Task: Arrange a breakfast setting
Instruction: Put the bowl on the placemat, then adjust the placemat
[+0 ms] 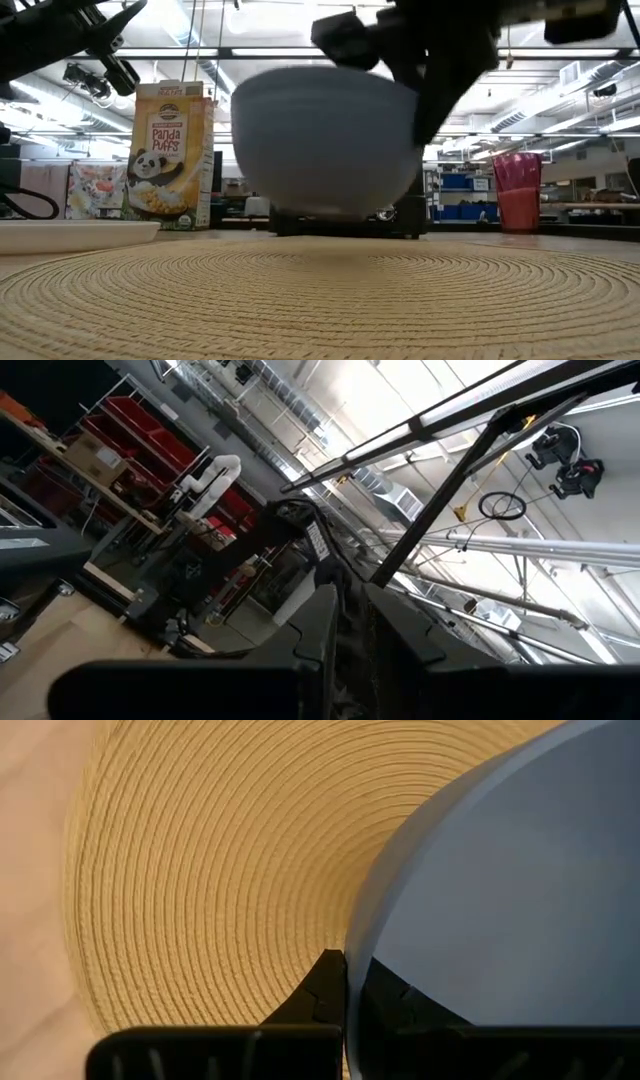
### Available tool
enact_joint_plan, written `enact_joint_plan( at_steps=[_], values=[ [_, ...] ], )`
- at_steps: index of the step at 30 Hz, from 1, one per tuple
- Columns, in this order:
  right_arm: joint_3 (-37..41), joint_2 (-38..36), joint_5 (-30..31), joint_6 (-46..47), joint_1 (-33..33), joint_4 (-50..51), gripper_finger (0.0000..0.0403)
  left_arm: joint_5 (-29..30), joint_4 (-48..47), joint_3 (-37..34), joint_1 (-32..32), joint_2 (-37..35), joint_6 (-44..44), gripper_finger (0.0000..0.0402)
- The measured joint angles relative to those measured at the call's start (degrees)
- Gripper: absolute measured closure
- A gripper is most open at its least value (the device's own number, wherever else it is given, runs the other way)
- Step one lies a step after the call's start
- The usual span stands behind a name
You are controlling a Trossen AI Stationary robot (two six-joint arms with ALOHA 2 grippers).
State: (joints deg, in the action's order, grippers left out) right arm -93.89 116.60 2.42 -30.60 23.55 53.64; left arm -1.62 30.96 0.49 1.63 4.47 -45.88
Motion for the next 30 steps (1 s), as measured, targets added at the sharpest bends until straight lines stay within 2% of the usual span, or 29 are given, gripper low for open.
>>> enact_joint_plan(
  at_steps=[4,13,17,22,27,30],
  values=[
    [0.00,3.01,1.04,-3.66,0.04,2.95,0.0393,0.37,0.04,0.00,0.00,0.00,0.02,0.0344],
    [-0.06,3.30,0.17,-3.46,0.04,3.84,0.0375,0.43,0.02,0.00,0.00,0.00,1.13,0.0344],
    [-0.06,3.30,-0.55,-0.98,0.06,3.58,0.0354,0.43,0.07,0.00,0.00,0.00,1.53,0.0344],
    [0.00,2.56,-0.53,1.43,0.23,3.18,0.0309,0.50,0.04,0.00,0.00,0.00,1.86,0.0344],
    [-2.26,0.58,-0.44,7.14,1.14,5.48,0.0262,1.71,-0.04,0.00,0.00,0.00,3.10,0.0344],
    [-3.43,-3.17,0.70,20.77,1.73,7.91,0.0242,1.96,-0.39,0.00,0.00,0.02,3.03,0.0344]
  ],
)
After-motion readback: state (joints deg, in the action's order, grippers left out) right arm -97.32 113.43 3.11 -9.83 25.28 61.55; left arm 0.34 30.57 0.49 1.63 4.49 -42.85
